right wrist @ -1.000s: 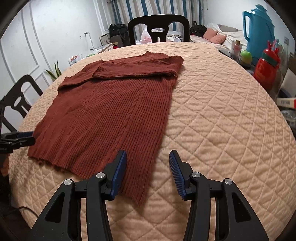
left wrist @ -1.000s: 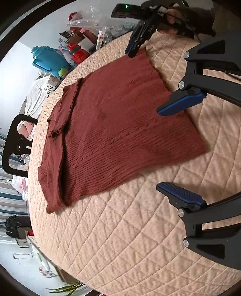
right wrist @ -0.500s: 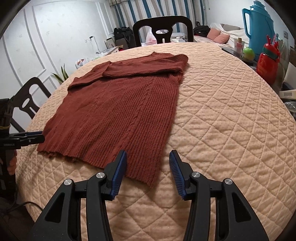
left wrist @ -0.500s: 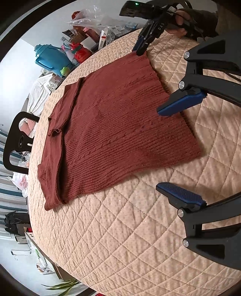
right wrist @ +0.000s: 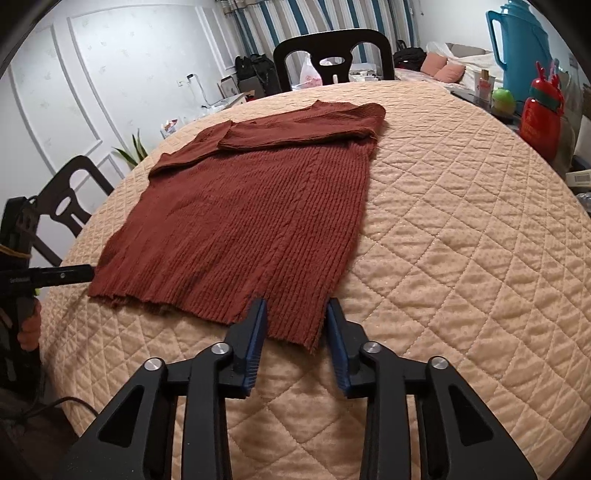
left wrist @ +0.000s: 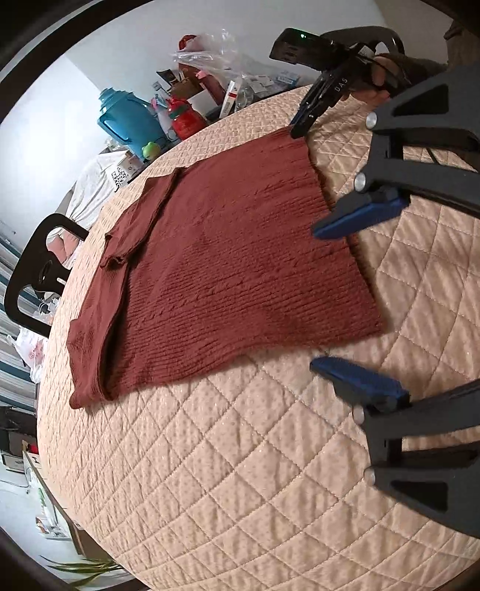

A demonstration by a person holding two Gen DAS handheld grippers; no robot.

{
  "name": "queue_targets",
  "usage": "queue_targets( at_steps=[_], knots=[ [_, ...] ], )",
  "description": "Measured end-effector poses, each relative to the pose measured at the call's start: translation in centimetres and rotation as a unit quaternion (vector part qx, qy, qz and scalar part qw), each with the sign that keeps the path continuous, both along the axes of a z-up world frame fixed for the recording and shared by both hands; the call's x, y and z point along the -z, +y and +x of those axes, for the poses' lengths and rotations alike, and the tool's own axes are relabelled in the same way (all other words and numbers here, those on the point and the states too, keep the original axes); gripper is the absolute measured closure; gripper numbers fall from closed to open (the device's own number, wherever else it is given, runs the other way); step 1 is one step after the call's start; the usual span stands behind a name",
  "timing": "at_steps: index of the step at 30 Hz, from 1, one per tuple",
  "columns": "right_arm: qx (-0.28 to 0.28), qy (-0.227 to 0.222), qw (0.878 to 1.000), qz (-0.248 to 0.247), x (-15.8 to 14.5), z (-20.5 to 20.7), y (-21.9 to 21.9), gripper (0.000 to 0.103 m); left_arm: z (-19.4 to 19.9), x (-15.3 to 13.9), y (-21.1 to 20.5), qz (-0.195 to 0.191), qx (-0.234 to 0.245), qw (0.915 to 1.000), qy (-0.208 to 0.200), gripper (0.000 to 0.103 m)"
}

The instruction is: Fold small clothes

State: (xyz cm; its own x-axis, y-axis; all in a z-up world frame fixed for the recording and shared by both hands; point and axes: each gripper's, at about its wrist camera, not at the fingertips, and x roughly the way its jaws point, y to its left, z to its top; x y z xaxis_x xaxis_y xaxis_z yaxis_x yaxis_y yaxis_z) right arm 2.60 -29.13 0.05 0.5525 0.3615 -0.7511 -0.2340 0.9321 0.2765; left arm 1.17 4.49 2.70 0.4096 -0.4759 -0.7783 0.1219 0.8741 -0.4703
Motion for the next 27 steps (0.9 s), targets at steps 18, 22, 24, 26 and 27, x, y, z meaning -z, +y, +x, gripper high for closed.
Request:
queue_targets(
  at_steps=[18,22,24,26,27],
  knots=[
    [-0.002,0.003,0.999,0.04,0.2,-0.1,-0.6,0.072,-0.1,0.5,0.3,-0.045,-0.011,0.9987,0.02,0.069],
    [0.0,0.003,0.999,0.04,0.2,-0.1,-0.6,0.072,0.0,0.6,0.1,-0.034,-0.012,0.9991,0.022,0.084],
    [-0.001,0.002,0.999,0.037,0.1,-0.1,-0.5,0.073,0.1,0.9,0.0,-0.043,-0.006,0.9986,0.031,0.096],
    [0.002,0.001,1.0,0.03,0.1,-0.1,-0.4,0.076,0.0,1.2,0.0,-0.051,-0.013,0.9981,0.031,0.096],
    [0.004,0.001,1.0,0.028,0.1,-0.1,-0.4,0.084,0.0,1.2,0.0,-0.053,-0.013,0.9981,0.028,0.096]
  ],
)
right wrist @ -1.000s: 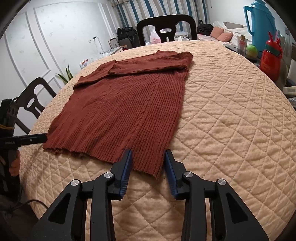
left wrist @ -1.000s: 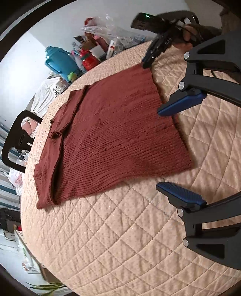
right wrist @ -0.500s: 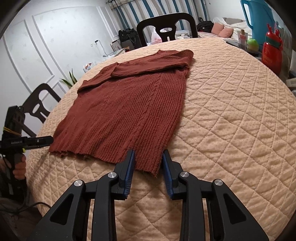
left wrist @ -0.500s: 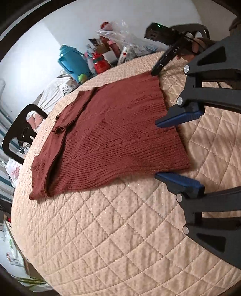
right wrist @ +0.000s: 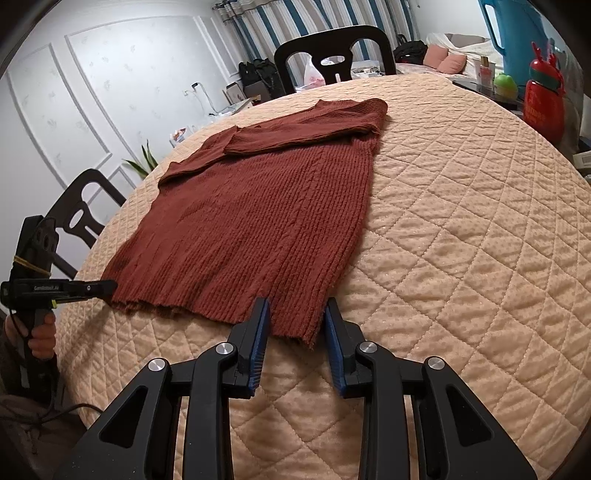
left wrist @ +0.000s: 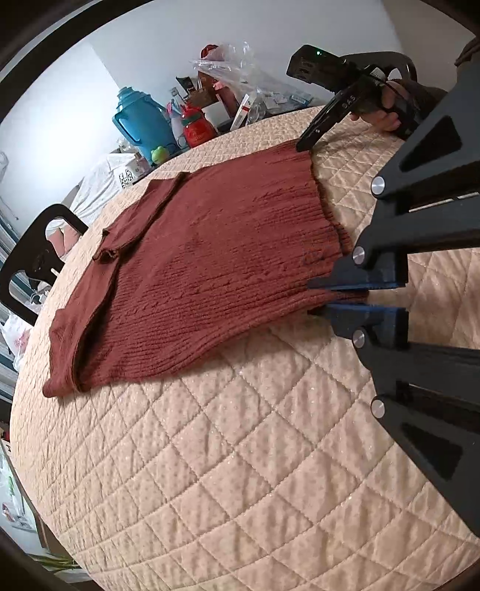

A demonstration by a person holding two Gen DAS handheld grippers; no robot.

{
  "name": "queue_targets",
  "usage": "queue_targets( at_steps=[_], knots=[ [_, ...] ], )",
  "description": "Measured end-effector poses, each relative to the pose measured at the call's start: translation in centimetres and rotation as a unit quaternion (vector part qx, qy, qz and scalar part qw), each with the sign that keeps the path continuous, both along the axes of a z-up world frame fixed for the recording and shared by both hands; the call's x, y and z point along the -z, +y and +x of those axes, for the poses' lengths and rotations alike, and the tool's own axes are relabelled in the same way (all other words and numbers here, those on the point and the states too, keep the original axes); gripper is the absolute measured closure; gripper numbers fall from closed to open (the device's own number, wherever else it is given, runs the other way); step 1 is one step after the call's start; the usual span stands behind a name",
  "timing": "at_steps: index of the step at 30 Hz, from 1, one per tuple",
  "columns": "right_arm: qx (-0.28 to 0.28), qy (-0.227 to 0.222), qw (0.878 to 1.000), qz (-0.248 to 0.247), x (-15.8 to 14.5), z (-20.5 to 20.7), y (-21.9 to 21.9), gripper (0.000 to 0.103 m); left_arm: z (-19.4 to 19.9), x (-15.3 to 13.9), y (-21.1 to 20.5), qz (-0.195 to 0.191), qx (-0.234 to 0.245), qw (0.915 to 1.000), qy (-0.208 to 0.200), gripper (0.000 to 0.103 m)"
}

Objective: Fold small clothes
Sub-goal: 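Close the left tool on the sweater hem edge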

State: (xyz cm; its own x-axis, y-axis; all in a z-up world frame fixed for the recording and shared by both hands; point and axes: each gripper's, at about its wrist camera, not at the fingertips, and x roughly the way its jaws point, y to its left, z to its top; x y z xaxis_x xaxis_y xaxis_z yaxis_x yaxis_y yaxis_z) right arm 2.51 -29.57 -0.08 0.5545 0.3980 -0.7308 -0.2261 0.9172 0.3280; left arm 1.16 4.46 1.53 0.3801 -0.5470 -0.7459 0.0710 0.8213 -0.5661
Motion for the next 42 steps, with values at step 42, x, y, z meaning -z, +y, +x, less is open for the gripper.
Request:
queue_targets(
  at_steps=[42],
  knots=[
    [0.011,-0.023,0.993,0.114,-2.1,-1.8,-2.7,0.098,-1.4,-0.8,3.8,-0.041,-0.039,0.9983,-0.015,0.096]
  ],
)
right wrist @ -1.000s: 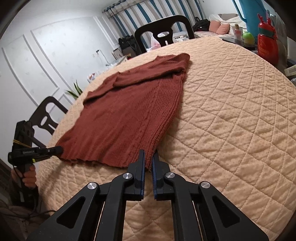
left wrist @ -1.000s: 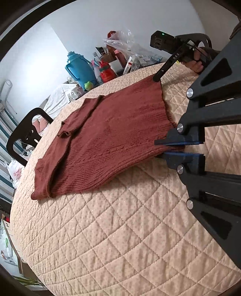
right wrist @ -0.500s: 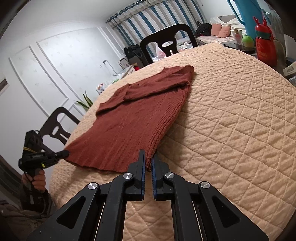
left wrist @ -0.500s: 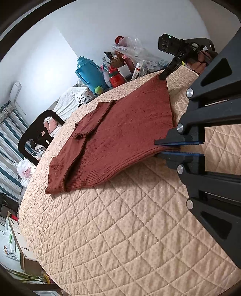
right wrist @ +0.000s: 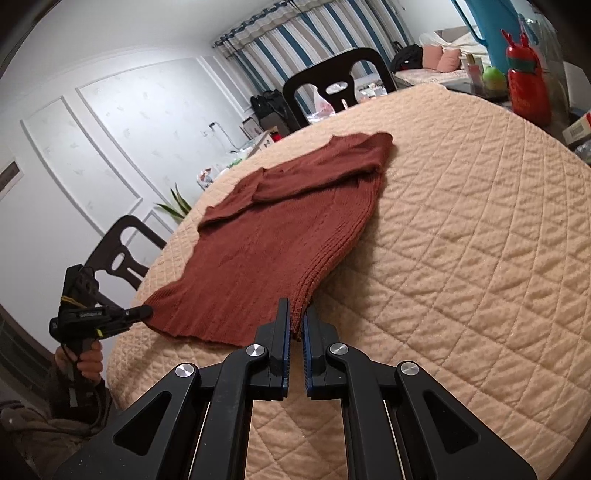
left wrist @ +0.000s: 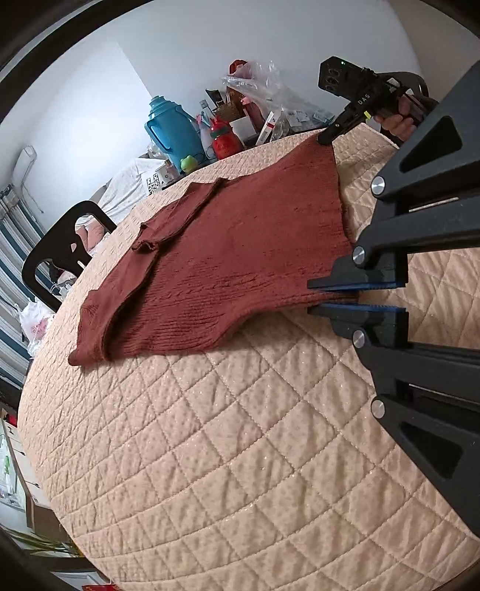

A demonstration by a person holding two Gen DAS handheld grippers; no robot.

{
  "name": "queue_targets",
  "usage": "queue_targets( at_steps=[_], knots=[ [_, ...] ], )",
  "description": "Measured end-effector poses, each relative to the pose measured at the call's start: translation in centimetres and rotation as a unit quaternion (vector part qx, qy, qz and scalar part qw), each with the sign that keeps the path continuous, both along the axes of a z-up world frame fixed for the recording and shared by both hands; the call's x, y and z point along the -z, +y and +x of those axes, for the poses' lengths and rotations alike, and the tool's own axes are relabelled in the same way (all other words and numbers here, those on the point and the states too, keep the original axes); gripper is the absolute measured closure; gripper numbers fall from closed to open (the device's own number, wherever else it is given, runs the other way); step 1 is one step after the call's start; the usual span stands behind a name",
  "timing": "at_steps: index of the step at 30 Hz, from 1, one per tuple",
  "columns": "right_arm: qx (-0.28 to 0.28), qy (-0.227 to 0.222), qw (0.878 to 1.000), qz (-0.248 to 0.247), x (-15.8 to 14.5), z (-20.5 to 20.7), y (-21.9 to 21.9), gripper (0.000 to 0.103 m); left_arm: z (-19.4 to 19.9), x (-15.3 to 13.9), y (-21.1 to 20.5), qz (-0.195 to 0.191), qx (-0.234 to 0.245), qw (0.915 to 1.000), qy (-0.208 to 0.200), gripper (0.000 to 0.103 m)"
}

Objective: Fold small clothes
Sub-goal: 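Close the left tool on the sweater hem edge, then lift the hem with the left tool and fold it up toward the collar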

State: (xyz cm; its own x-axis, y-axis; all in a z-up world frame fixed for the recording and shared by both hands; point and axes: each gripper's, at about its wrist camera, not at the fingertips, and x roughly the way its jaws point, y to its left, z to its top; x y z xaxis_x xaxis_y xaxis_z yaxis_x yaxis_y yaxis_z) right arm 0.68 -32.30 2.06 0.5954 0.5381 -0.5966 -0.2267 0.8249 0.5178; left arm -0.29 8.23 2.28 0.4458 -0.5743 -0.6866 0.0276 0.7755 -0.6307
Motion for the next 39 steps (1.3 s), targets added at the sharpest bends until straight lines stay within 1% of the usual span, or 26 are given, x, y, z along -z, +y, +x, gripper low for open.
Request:
queue_targets(
  at_steps=[3,4,5,6,7,8,9,12,16,17,18,19,20,21,22,23,26,30,34,39],
  knots=[
    [0.006,0.009,1.0,-0.003,0.6,0.2,0.0,0.098,0.4,0.4,-0.2,0.0,0.0,1.0,0.007,0.094],
    [0.006,0.01,1.0,-0.003,0.7,0.2,0.0,0.098,0.5,0.5,-0.3,0.003,0.001,0.9999,0.01,0.091],
    [0.006,0.011,1.0,-0.003,0.7,0.2,-0.1,0.098,0.6,0.7,-0.4,0.005,0.0,0.9999,0.013,0.082],
    [0.006,0.01,1.0,-0.004,0.7,0.1,-0.1,0.098,0.8,0.8,-0.5,0.001,0.003,0.9999,0.016,0.076],
    [0.007,0.01,1.0,-0.006,0.7,0.1,-0.2,0.098,0.9,0.9,-0.4,-0.007,0.004,0.9998,0.018,0.064],
    [0.007,0.01,1.0,-0.006,0.8,0.1,-0.2,0.098,1.0,1.0,-0.4,-0.02,0.004,0.9996,0.018,0.061],
    [0.008,0.01,1.0,-0.005,0.8,0.0,-0.3,0.098,1.0,1.0,-0.5,-0.023,0.006,0.9996,0.017,0.058],
    [0.009,0.012,1.0,-0.005,1.0,0.1,-0.4,0.098,1.0,0.9,-1.1,-0.005,0.012,0.9998,0.016,0.058],
    [0.007,0.014,1.0,-0.002,1.2,0.1,-0.4,0.098,1.0,0.9,-1.1,-0.003,0.009,0.9997,0.022,0.062],
    [0.007,0.015,1.0,-0.001,1.3,0.1,-0.3,0.098,1.0,0.9,-1.2,0.007,0.009,0.9997,0.023,0.073],
    [0.007,0.015,1.0,-0.001,1.3,0.1,-0.3,0.098,1.0,0.9,-1.3,0.02,0.01,0.9995,0.023,0.08],
    [0.006,0.016,1.0,0.0,1.4,0.1,-0.3,0.098,1.1,1.0,-1.4,0.029,0.011,0.9992,0.025,0.092],
    [0.006,0.017,1.0,-0.001,1.4,0.2,-0.2,0.098,1.2,1.1,-1.4,0.022,0.014,0.9992,0.029,0.096],
    [0.005,0.017,1.0,-0.001,1.4,0.2,-0.2,0.098,1.3,1.2,-1.5,0.011,0.019,0.9992,0.032,0.096],
    [0.004,0.016,1.0,-0.002,1.3,0.1,-0.1,0.098,1.3,1.2,-1.4,0.011,0.021,0.9993,0.03,0.096],
    [0.003,0.014,1.0,-0.002,1.3,0.2,-0.1,0.098,1.2,1.0,-1.4,0.013,0.021,0.9994,0.025,0.096],
    [0.002,0.007,1.0,0.008,0.9,0.1,-0.3,0.098,1.0,0.0,-1.3,-0.002,0.024,0.9997,0.004,0.096],
    [0.002,-0.009,1.0,0.021,-0.1,-0.3,-0.6,0.098,0.7,-1.6,-0.3,-0.017,0.008,0.9997,-0.019,0.096],
    [0.006,-0.013,0.999,0.029,-0.5,-0.8,-1.0,0.098,0.1,-1.8,0.1,-0.022,0.006,0.9996,-0.019,0.096],
    [0.01,-0.011,0.999,0.039,-0.4,-0.8,-1.3,0.098,-0.7,-1.7,0.6,-0.04,0.007,0.999,-0.019,0.096]
  ],
)
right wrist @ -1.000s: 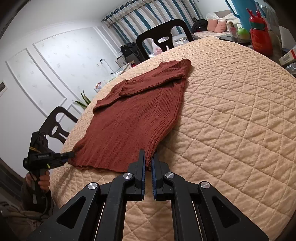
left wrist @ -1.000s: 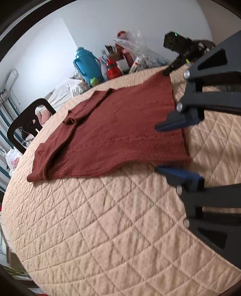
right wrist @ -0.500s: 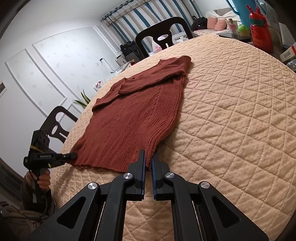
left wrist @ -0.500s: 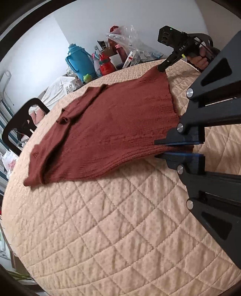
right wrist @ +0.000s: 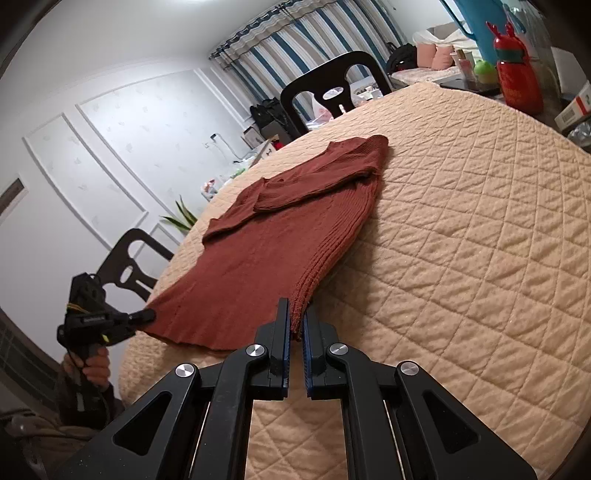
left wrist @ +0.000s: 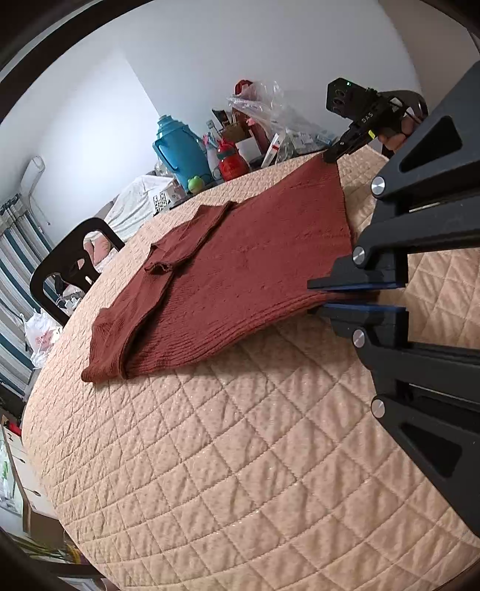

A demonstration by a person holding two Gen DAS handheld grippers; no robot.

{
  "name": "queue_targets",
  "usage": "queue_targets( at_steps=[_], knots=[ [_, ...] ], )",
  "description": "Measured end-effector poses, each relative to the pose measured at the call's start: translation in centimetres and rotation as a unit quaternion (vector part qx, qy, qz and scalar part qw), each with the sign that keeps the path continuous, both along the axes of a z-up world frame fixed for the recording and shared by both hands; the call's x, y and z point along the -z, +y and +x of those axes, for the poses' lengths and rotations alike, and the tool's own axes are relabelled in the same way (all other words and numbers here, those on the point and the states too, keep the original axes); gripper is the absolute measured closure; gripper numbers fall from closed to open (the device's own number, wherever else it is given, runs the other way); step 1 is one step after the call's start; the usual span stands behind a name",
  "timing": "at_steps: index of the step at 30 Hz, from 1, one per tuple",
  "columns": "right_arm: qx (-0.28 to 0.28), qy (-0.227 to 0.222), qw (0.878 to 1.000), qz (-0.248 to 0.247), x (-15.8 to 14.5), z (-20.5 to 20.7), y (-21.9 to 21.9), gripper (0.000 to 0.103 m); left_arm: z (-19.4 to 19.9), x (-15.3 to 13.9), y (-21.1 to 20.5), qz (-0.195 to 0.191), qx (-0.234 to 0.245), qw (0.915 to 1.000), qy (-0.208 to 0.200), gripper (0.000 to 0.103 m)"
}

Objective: Fold small clothes
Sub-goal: 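Lift the hem with the left tool and fold it up toward the collar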

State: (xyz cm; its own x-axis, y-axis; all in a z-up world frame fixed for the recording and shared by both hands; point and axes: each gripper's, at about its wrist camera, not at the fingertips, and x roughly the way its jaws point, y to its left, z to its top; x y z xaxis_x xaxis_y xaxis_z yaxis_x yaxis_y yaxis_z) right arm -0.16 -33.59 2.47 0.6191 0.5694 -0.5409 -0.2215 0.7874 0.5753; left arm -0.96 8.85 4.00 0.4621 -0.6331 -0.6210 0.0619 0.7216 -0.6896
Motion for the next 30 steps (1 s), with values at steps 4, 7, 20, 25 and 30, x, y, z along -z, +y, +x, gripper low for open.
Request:
queue_targets(
  at_steps=[4,7,20,25,30],
  knots=[
    [0.002,-0.007,1.0,0.011,-0.6,-0.4,-0.5,0.098,-0.5,-0.7,0.5,-0.004,-0.002,0.9999,-0.011,0.096],
    [0.008,-0.014,1.0,0.0,-1.1,-0.3,-0.5,0.098,0.2,-0.9,0.6,0.005,-0.001,0.9999,-0.012,0.096],
    [-0.002,-0.017,1.0,-0.017,-2.5,2.8,0.2,0.098,4.0,-2.2,0.8,-0.018,-0.003,0.9995,-0.024,0.096],
    [-0.006,-0.031,0.999,-0.018,-4.0,4.7,0.5,0.098,5.7,-3.3,0.8,-0.017,-0.007,0.9991,-0.037,0.096],
    [-0.004,-0.033,0.999,-0.025,-4.9,7.4,0.8,0.098,8.2,-4.1,0.9,-0.022,-0.017,0.9987,-0.043,0.096]
  ],
)
